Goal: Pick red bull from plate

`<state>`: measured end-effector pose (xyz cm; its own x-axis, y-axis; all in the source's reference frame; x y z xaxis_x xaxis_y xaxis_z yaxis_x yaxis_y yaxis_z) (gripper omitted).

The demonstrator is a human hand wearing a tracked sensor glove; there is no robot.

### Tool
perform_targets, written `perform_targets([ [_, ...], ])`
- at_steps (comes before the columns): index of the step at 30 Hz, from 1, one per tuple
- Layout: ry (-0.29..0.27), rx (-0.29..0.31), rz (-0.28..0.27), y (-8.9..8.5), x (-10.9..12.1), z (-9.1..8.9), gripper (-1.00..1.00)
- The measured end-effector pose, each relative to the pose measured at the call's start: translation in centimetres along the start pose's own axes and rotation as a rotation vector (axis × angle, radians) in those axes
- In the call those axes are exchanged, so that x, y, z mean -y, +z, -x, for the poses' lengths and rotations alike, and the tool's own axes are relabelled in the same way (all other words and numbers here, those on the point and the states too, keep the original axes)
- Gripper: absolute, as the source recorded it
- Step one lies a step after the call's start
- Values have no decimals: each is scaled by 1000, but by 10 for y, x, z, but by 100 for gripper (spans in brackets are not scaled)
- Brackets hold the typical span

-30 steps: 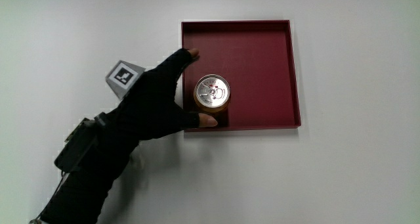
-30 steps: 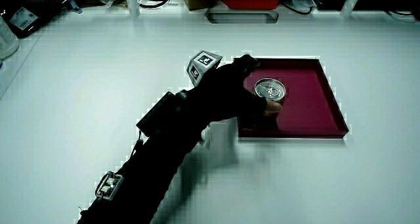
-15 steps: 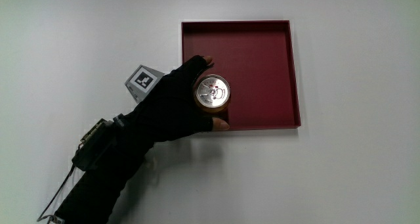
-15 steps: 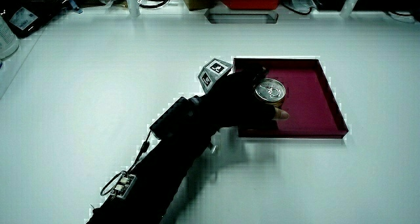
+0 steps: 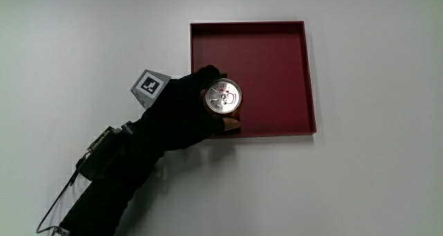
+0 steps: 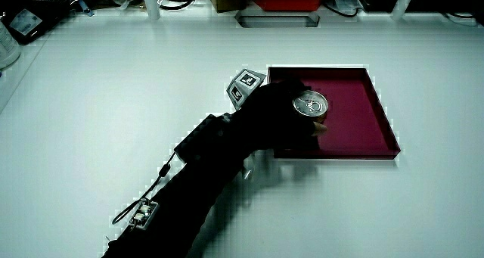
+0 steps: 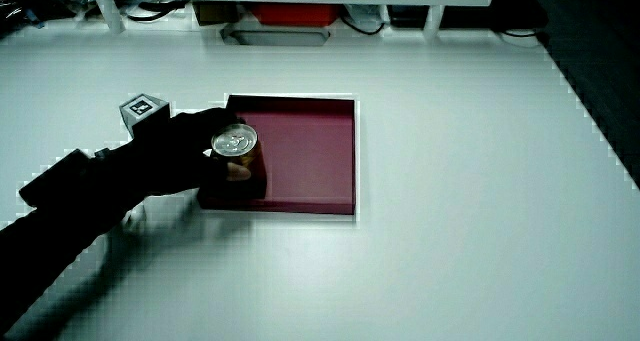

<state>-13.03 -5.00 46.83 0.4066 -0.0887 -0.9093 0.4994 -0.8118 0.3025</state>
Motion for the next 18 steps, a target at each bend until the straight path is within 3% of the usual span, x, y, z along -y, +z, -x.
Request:
perform_targets([
  [3,13,-21,-4,0,0,-1,58],
  [6,-9,-31,-35,-1,2,-1,74],
  [11,-23,-15,-56,-1,5,-1,100],
  [12,-28,-42,-59,-1,6,-1,100],
  [16,-32,11,-70,2,9,-3,100],
  [18,-80,60,-82,5,11,-6,100],
])
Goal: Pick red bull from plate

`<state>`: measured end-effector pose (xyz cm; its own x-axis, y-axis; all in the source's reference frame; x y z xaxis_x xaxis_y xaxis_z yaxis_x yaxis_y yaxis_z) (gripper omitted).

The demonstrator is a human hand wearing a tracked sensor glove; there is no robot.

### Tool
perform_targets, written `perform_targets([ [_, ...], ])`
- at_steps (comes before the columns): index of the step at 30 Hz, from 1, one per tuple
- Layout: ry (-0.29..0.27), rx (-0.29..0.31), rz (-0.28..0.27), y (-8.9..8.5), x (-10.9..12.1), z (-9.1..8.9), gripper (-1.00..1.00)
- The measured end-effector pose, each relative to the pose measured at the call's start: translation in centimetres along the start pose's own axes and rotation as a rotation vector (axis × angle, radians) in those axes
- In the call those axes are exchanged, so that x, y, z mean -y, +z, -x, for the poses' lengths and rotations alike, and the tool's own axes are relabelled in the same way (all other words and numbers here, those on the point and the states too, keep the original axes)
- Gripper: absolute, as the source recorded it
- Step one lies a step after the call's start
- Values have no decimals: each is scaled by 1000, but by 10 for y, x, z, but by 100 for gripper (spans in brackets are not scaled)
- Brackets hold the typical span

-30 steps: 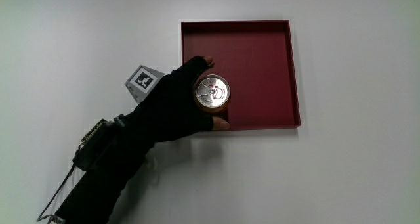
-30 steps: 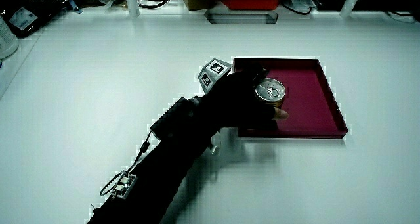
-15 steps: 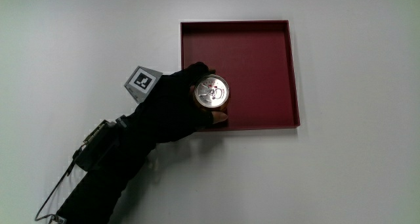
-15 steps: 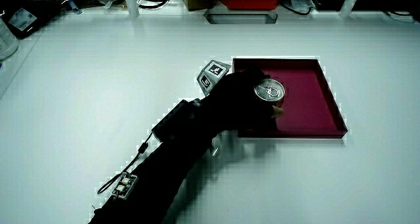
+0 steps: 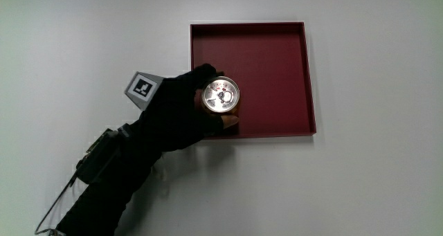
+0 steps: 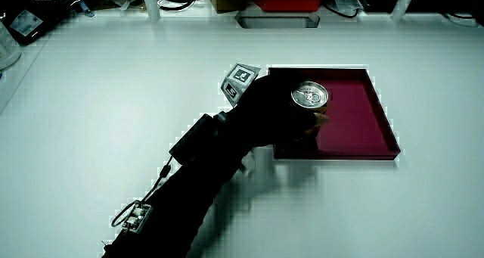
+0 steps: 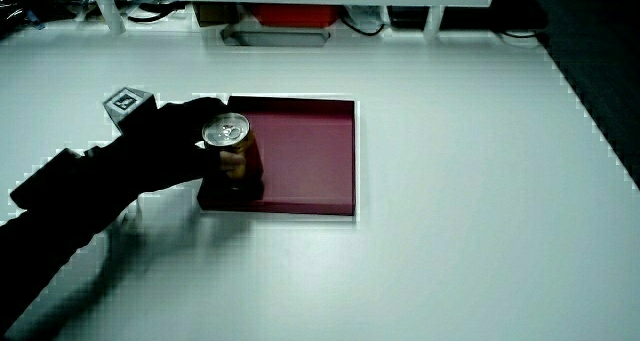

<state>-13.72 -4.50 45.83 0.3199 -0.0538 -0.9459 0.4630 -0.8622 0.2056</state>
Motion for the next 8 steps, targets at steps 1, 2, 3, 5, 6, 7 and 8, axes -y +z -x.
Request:
perform_targets([
  [1,12,39,5,2,2,-7,100],
  [2,5,36,-3,5,4,-11,100],
  [3,-3,33,-10,9,5,-15,100],
  [5,3,72,-8,15,10,-27,100],
  [6,6,64,-14,19,12,-32,100],
  [7,10,56,-19,24,15,-36,100],
  [8,5,79,-20,27,17,-39,100],
])
